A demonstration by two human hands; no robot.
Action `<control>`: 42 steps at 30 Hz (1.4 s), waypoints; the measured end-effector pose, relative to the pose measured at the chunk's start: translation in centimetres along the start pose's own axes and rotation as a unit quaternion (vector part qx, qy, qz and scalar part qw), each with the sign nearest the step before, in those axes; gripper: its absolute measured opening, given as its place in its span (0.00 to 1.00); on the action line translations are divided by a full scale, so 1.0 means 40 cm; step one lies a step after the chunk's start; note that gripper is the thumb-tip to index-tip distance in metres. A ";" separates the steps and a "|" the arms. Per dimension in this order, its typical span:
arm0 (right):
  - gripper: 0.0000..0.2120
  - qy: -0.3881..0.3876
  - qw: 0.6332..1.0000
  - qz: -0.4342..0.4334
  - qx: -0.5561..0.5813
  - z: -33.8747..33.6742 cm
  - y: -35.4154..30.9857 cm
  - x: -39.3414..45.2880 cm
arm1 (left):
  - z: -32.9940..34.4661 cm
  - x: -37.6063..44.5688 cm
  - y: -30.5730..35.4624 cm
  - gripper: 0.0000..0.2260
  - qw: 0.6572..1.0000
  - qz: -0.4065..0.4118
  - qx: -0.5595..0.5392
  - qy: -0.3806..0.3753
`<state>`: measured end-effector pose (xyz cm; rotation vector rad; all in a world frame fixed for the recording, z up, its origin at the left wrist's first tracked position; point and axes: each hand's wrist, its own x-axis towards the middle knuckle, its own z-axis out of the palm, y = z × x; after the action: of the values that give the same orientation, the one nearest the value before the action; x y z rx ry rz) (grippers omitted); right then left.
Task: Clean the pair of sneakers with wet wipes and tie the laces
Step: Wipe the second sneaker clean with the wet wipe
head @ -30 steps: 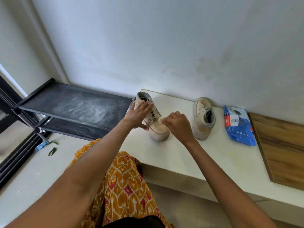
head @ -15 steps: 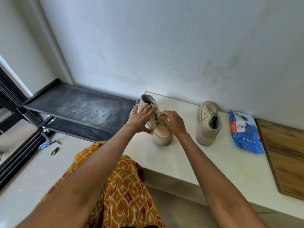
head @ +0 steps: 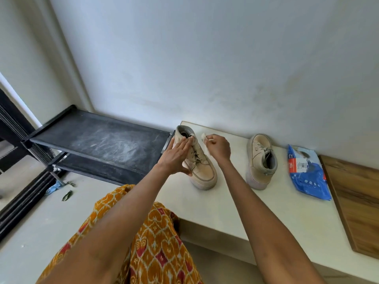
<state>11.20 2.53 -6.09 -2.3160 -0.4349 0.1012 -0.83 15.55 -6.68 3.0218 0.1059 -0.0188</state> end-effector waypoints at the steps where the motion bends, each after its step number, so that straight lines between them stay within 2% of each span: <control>1: 0.13 -0.009 1.000 -0.007 0.014 0.019 -0.012 0.002 | 0.000 0.000 0.000 0.56 1.000 0.000 0.000 -0.002; 3: 0.09 -0.009 0.999 -0.025 0.038 0.045 -0.024 0.002 | 0.002 0.001 -0.001 0.56 1.000 -0.002 0.000 -0.002; 6: 0.10 -0.007 0.996 -0.042 0.074 0.049 -0.005 -0.007 | 0.002 0.001 -0.001 0.56 1.000 -0.002 -0.010 -0.001; 12: 0.07 -0.041 0.983 -0.168 -0.052 -0.002 0.076 -0.068 | 0.002 -0.004 -0.002 0.55 1.000 -0.001 -0.014 0.002; 14: 0.07 -0.068 0.975 -0.187 -0.096 -0.024 0.088 -0.082 | 0.000 -0.006 -0.001 0.55 1.000 -0.002 -0.013 0.001; 17: 0.08 -0.088 0.980 -0.135 -0.116 -0.051 0.084 -0.081 | -0.001 -0.006 0.002 0.55 1.000 -0.007 -0.016 0.001; 20: 0.08 -0.008 0.990 -0.118 -0.083 -0.050 0.064 -0.063 | -0.001 -0.003 0.000 0.55 1.000 -0.008 -0.018 -0.002; 22: 0.08 0.009 0.989 -0.118 -0.087 -0.035 0.043 -0.064 | 0.001 -0.004 0.000 0.55 1.000 -0.008 -0.017 -0.001; 30: 0.10 -0.052 0.985 -0.086 -0.140 -0.057 0.125 -0.126 | -0.003 -0.004 0.001 0.55 1.000 -0.013 -0.020 -0.003; 35: 0.06 -0.097 0.991 -0.045 -0.075 -0.103 0.196 -0.192 | -0.017 -0.008 0.009 0.55 0.999 -0.018 -0.016 -0.031; 37: 0.07 -0.083 0.994 -0.038 -0.063 -0.121 0.190 -0.193 | -0.046 0.002 0.015 0.51 0.997 -0.027 -0.016 -0.077; 39: 0.08 -0.032 0.999 -0.009 -0.024 -0.131 0.169 -0.174 | -0.095 0.032 0.027 0.42 0.991 -0.055 -0.033 -0.118; 40: 0.09 -0.007 1.000 0.009 -0.003 -0.128 0.155 -0.159 | -0.115 0.047 0.034 0.35 0.990 -0.071 -0.045 -0.116; 42: 0.09 0.010 0.999 0.025 0.021 -0.108 0.127 -0.124 | -0.137 0.081 0.053 0.21 0.990 -0.108 -0.064 -0.059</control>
<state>8.84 -5.41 -6.93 -2.2845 -0.3609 0.1118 2.60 14.33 -1.04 2.8592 0.4060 -0.2007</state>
